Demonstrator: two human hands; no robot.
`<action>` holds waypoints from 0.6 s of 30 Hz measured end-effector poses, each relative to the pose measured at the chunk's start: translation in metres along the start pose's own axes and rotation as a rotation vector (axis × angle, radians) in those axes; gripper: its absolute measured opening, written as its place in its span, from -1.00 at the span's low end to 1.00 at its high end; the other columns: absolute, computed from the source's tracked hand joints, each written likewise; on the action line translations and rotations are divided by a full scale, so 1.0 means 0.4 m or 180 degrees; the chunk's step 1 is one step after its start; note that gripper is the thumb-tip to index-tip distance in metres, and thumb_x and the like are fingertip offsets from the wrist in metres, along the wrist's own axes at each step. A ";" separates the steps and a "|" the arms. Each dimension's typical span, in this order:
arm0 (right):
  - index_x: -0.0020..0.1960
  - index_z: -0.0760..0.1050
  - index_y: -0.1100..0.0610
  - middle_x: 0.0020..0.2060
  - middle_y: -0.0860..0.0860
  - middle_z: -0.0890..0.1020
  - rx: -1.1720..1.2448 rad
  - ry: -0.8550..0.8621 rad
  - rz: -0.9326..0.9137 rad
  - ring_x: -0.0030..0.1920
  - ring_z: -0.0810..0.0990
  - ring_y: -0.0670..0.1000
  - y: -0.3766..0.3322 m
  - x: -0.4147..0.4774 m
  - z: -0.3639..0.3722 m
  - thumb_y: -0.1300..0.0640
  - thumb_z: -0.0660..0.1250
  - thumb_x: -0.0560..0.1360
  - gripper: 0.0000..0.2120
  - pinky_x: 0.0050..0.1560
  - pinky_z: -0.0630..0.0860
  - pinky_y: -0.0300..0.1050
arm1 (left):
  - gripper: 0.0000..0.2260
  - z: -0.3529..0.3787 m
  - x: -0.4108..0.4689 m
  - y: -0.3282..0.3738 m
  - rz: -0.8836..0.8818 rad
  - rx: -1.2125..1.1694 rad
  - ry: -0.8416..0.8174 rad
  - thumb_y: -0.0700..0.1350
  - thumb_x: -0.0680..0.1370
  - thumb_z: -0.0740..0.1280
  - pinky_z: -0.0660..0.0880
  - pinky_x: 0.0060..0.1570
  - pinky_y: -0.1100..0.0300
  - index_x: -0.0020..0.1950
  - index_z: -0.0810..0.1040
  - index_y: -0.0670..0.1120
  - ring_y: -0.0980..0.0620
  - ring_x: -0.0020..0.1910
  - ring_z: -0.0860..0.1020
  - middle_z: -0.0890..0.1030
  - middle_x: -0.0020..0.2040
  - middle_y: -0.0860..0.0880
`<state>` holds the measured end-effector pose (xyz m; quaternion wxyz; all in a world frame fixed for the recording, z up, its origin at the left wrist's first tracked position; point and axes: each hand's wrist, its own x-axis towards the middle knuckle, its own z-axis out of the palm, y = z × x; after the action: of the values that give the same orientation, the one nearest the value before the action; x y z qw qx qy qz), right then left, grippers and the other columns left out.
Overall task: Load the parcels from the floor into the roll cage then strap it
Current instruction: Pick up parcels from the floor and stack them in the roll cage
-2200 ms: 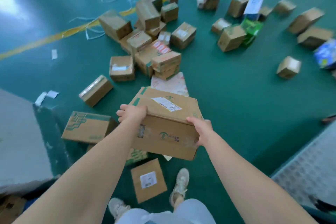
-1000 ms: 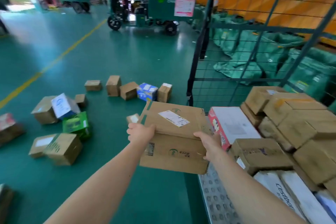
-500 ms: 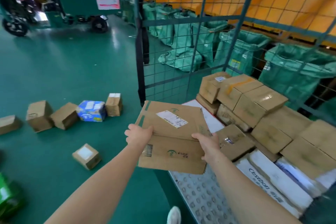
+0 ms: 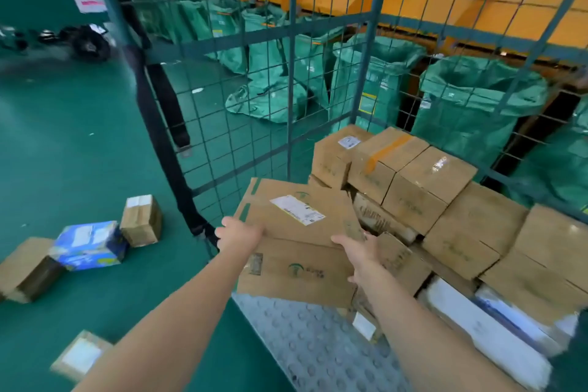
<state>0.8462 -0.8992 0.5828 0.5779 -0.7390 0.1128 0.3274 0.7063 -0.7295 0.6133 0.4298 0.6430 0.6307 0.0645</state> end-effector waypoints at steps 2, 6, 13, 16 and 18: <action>0.38 0.30 0.08 0.19 0.06 0.42 0.0074 0.0043 0.0071 0.08 0.40 0.13 -0.028 0.039 0.013 0.09 0.59 0.35 -0.29 0.12 0.45 0.16 | -0.35 0.017 0.048 0.044 0.0006 0.0098 -0.0057 0.03 0.49 0.39 0.38 0.25 -0.05 0.43 0.19 -0.22 -0.26 0.31 0.37 0.29 0.37 -0.24; 0.38 0.27 0.11 0.20 0.09 0.42 0.0276 0.0187 0.0155 0.09 0.39 0.11 -0.067 0.117 0.030 0.12 0.57 0.38 -0.30 0.15 0.44 0.15 | -0.32 0.067 0.150 0.136 0.0159 0.0321 -0.0259 0.05 0.49 0.40 0.41 0.26 -0.08 0.45 0.18 -0.23 -0.26 0.27 0.40 0.29 0.35 -0.25; 0.41 0.27 0.11 0.16 0.05 0.46 0.0520 0.0715 0.0323 0.23 0.47 0.16 -0.134 0.240 0.042 0.14 0.55 0.42 -0.32 0.31 0.42 0.16 | -0.32 0.187 0.315 0.310 0.0534 0.0844 -0.0793 0.07 0.48 0.39 0.42 0.25 -0.10 0.44 0.18 -0.21 -0.26 0.24 0.42 0.29 0.34 -0.25; 0.41 0.31 0.12 0.25 0.08 0.52 0.0497 0.1042 0.0384 0.22 0.51 0.17 -0.163 0.295 0.070 0.09 0.58 0.36 -0.27 0.30 0.47 0.15 | -0.29 0.217 0.397 0.369 0.0679 0.1092 -0.0989 0.12 0.46 0.40 0.45 0.23 -0.10 0.43 0.19 -0.20 -0.24 0.19 0.44 0.31 0.32 -0.24; 0.42 0.30 0.10 0.27 0.09 0.52 0.0554 0.1157 0.0463 0.22 0.51 0.17 -0.178 0.333 0.100 0.04 0.60 0.32 -0.22 0.28 0.48 0.15 | -0.29 0.230 0.449 0.405 0.0747 0.1164 -0.1090 0.11 0.46 0.42 0.46 0.21 -0.07 0.43 0.19 -0.22 -0.24 0.19 0.44 0.30 0.32 -0.25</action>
<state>0.9724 -0.8122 0.5517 0.5845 -0.7231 0.2961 0.2186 0.9214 -0.5907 0.5764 0.3966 0.7801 0.4711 -0.1107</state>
